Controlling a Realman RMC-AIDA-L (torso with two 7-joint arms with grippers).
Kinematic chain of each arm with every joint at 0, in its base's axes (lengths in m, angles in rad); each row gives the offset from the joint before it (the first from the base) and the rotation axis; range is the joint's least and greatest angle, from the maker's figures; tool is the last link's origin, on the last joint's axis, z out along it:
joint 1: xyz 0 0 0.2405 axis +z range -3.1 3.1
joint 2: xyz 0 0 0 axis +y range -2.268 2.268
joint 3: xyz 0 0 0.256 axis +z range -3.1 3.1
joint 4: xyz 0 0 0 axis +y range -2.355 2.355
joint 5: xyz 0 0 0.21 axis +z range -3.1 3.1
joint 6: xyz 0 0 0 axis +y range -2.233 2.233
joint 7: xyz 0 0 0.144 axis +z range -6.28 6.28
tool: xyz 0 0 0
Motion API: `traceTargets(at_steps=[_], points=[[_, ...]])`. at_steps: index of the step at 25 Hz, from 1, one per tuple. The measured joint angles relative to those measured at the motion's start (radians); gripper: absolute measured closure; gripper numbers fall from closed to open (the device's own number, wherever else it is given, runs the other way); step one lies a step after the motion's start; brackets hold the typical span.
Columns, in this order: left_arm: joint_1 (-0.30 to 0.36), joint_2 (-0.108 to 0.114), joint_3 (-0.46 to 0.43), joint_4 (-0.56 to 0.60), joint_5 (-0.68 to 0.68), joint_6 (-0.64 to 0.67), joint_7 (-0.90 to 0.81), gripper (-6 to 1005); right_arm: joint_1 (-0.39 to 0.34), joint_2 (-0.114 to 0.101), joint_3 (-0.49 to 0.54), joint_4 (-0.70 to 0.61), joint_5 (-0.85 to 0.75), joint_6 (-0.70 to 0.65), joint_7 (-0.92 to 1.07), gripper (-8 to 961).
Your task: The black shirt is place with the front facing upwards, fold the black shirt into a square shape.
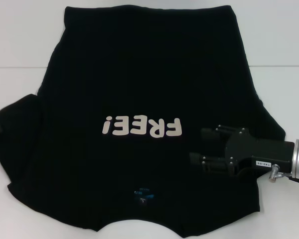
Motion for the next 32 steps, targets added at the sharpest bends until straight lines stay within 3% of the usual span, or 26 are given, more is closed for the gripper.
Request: traceTargets(at_steps=[19,28,32], points=[[-0.013,0.026,-0.007,0.055,0.002,0.003,-0.026,999,-0.004,-0.002,0.006,-0.004,0.000,-0.015,0.009,135],[-0.032,0.014,-0.001,0.055,-0.001,0.025,-0.017,998,-0.004,-0.002,0.003,0.000,-0.003,-0.015,0.009,135],[-0.059,-0.002,0.002,0.057,-0.014,0.063,0.001,997,-0.004,-0.002,0.002,0.003,-0.004,-0.014,0.009,135]])
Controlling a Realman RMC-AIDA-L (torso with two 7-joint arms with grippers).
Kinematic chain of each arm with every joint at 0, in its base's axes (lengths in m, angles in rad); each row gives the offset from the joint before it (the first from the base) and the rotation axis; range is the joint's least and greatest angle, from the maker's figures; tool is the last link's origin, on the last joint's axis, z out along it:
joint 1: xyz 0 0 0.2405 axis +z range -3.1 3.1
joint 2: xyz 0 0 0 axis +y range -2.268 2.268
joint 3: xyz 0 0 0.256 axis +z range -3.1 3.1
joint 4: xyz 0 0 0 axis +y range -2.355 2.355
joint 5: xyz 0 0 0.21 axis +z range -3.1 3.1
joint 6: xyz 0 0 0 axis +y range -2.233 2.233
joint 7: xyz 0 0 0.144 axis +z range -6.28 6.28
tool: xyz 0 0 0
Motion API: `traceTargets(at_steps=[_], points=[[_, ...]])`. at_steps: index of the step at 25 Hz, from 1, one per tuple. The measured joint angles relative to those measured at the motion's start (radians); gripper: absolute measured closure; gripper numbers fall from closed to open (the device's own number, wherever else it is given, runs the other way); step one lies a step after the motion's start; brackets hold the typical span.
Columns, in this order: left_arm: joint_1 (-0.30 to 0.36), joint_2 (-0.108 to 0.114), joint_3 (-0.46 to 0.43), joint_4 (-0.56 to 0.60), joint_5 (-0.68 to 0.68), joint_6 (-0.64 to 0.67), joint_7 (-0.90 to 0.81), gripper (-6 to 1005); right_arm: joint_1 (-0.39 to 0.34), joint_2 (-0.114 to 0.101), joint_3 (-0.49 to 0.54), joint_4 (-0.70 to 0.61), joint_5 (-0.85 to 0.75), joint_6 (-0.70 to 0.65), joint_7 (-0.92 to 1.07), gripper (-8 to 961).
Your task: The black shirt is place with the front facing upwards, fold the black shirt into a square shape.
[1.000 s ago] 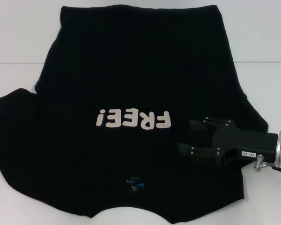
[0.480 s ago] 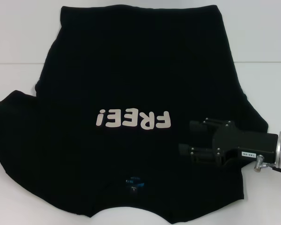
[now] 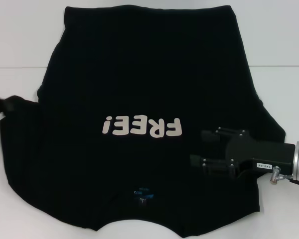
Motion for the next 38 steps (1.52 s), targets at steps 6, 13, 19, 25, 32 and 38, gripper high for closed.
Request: traceTargets(at_steps=[6,13,19,25,32,38], points=[[-0.051,-0.044,0.018,0.010,-0.015,0.062,0.035,996,-0.006,0.000,-0.003,0.002,0.000,0.004,0.000,135],[-0.067,-0.103,0.057,0.007,-0.015,0.058,0.083,994,-0.011,0.000,-0.003,0.002,0.000,0.005,0.000,135],[-0.069,-0.132,0.059,-0.008,-0.026,0.042,0.104,993,-0.010,0.000,-0.003,0.002,0.000,0.006,0.000,135],[-0.072,-0.129,0.029,-0.088,-0.036,0.010,0.077,923,-0.011,0.000,-0.003,0.003,0.000,0.004,0.000,135],[-0.031,-0.081,-0.074,-0.221,-0.133,0.004,0.052,625,-0.013,0.000,-0.003,0.004,0.000,0.004,0.000,135],[0.023,-0.071,-0.128,-0.229,-0.147,-0.078,-0.001,442,-0.013,0.000,-0.003,0.004,0.000,0.008,0.000,136]])
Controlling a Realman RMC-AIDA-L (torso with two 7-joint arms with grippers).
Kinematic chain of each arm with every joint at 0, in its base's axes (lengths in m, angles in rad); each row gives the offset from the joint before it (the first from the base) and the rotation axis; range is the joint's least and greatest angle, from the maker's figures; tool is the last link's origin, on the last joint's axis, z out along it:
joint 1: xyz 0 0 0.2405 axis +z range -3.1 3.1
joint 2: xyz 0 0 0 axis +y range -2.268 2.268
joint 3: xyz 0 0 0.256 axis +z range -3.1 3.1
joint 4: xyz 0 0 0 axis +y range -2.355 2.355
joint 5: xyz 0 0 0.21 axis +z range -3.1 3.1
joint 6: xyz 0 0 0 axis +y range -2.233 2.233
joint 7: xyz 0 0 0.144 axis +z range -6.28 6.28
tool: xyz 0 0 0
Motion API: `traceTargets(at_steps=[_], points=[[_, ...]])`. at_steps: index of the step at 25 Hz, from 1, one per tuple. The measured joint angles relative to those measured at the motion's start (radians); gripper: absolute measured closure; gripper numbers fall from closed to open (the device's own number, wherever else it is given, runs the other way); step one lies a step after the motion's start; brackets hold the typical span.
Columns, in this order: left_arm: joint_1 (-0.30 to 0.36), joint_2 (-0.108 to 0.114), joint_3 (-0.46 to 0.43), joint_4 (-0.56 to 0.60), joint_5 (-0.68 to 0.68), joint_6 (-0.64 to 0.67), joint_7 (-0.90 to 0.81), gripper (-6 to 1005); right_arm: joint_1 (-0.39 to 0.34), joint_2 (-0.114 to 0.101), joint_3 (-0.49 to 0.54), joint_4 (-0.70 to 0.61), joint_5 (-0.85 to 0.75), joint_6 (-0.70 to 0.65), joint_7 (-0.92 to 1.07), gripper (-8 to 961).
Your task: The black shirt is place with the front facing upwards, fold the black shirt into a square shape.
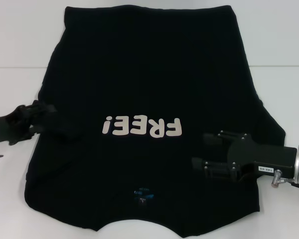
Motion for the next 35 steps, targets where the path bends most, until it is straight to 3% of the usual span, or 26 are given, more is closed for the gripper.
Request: traceTargets(at_steps=[6,26,35], points=[[0.009,-0.009,-0.009,-0.035,-0.004,-0.070,-0.001,211,0.000,0.000,0.000,0.000,0.000,0.005,0.000,136],[-0.027,-0.056,-0.009,-0.066,-0.045,-0.217,0.008,197,-0.009,0.000,-0.001,0.000,0.000,0.004,0.000,136],[-0.038,-0.058,-0.010,-0.060,-0.078,-0.223,0.011,197,-0.013,0.001,0.000,0.006,0.000,0.000,0.000,136]])
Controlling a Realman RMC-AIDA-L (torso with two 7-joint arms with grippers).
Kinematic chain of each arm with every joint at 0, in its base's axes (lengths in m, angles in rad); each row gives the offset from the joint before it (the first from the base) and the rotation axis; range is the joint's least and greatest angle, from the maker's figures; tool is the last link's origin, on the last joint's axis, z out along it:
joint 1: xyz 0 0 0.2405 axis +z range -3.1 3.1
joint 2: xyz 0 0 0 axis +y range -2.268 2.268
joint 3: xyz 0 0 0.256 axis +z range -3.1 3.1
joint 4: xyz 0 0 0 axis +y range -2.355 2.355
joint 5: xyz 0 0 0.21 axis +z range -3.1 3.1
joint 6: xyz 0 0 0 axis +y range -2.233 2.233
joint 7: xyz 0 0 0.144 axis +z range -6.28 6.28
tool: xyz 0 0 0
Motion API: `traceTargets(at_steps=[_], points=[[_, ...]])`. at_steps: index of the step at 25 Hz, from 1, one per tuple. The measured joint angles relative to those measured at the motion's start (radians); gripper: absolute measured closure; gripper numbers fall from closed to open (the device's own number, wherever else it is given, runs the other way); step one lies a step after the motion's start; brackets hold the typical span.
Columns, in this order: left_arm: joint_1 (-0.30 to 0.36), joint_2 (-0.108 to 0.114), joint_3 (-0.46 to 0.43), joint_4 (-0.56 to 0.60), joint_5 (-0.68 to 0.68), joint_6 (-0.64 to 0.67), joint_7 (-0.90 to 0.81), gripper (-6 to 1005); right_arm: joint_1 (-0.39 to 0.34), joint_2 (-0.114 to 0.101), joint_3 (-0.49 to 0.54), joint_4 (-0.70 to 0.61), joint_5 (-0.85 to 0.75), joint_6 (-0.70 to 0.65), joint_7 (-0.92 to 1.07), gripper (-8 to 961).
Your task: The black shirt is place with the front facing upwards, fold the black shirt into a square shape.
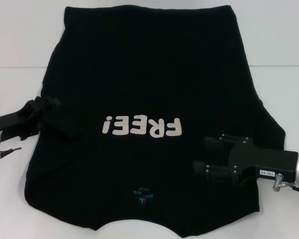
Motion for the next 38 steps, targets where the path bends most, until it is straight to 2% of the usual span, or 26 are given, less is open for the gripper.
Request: traceTargets(at_steps=[4,10,15,20,25,27,30,33,36,38], points=[[-0.008,-0.001,0.003,-0.003,-0.040,0.010,0.025,197,0.000,-0.001,0.000,0.005,0.000,0.000,0.000,136],[-0.063,-0.027,0.008,-0.005,-0.097,0.095,0.141,198,0.002,-0.001,0.000,0.005,0.000,-0.001,0.000,136],[-0.094,-0.036,0.021,-0.003,-0.103,0.170,0.238,199,0.001,-0.001,0.002,0.005,0.000,0.003,0.000,136],[-0.057,-0.017,0.022,0.005,-0.106,0.241,0.291,199,-0.002,-0.001,0.010,0.005,0.001,0.005,0.000,136],[0.012,0.005,0.021,0.034,-0.111,0.445,0.525,200,-0.016,-0.013,0.087,-0.034,0.003,0.006,0.141,136],[0.051,0.006,0.022,0.069,-0.108,0.560,0.673,200,-0.022,-0.033,0.112,-0.073,-0.001,0.007,0.284,136],[0.099,0.000,0.037,0.107,-0.102,0.686,0.873,201,-0.026,-0.089,0.113,-0.144,-0.043,0.001,0.565,136],[0.134,-0.002,0.086,0.119,-0.100,0.783,1.049,201,-0.017,-0.145,0.112,-0.235,-0.167,-0.028,0.847,136],[0.149,-0.005,0.117,0.121,-0.096,0.816,1.120,201,0.010,-0.177,0.121,-0.326,-0.335,-0.072,1.108,137],[0.151,-0.009,0.144,0.127,-0.091,0.807,1.124,199,0.036,-0.188,0.133,-0.371,-0.451,-0.105,1.264,137]])
